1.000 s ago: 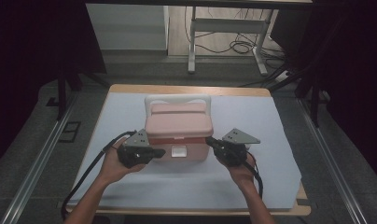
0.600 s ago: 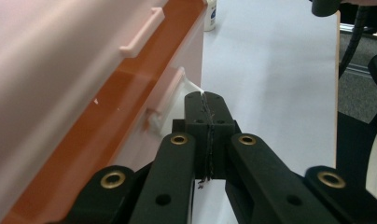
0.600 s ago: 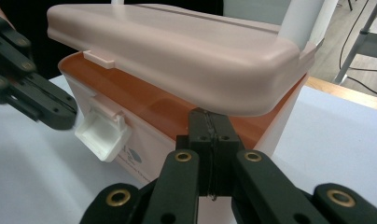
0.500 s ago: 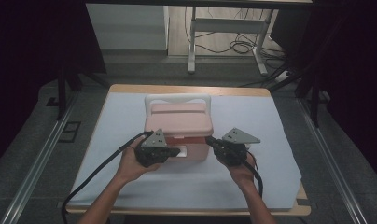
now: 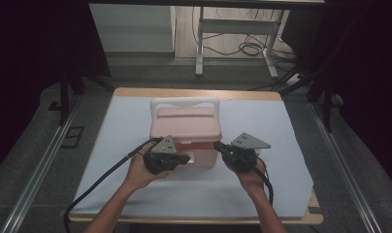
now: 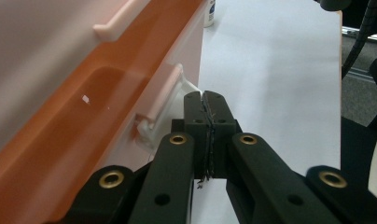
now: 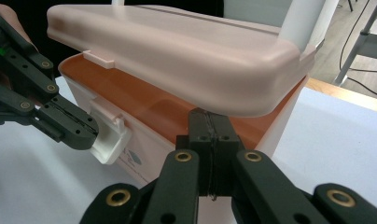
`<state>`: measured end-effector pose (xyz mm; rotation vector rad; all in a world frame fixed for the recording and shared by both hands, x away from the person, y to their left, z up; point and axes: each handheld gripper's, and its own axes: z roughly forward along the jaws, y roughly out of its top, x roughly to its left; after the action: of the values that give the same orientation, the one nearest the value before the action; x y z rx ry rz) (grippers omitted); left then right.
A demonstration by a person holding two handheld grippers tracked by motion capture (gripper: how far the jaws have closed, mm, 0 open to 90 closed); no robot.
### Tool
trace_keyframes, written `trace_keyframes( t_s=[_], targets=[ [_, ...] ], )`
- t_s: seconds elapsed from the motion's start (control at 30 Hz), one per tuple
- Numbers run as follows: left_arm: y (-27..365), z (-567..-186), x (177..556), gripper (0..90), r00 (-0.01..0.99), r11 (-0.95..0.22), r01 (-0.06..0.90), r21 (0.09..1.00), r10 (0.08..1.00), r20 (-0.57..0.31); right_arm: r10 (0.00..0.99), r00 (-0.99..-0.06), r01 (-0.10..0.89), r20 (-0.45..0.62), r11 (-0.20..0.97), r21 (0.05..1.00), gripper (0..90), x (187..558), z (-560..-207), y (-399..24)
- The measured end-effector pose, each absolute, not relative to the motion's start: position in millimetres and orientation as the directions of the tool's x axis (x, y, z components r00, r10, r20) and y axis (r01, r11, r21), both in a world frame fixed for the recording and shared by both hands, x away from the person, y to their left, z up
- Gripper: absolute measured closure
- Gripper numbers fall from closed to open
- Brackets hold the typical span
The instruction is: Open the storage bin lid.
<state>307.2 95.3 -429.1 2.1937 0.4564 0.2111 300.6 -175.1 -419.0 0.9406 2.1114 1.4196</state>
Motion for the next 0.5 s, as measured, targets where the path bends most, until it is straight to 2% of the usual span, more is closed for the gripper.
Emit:
trace_keyframes(
  t_s=[0.5],
  targets=[
    [94.9, -429.8, 307.2, 89.4, 0.919, -0.561, 0.246, 0.79, 0.394, -0.007, 0.728, -0.685, 0.288, 0.015, 0.252, 0.924, 89.6, 306.8, -404.8, -173.8]
  ],
)
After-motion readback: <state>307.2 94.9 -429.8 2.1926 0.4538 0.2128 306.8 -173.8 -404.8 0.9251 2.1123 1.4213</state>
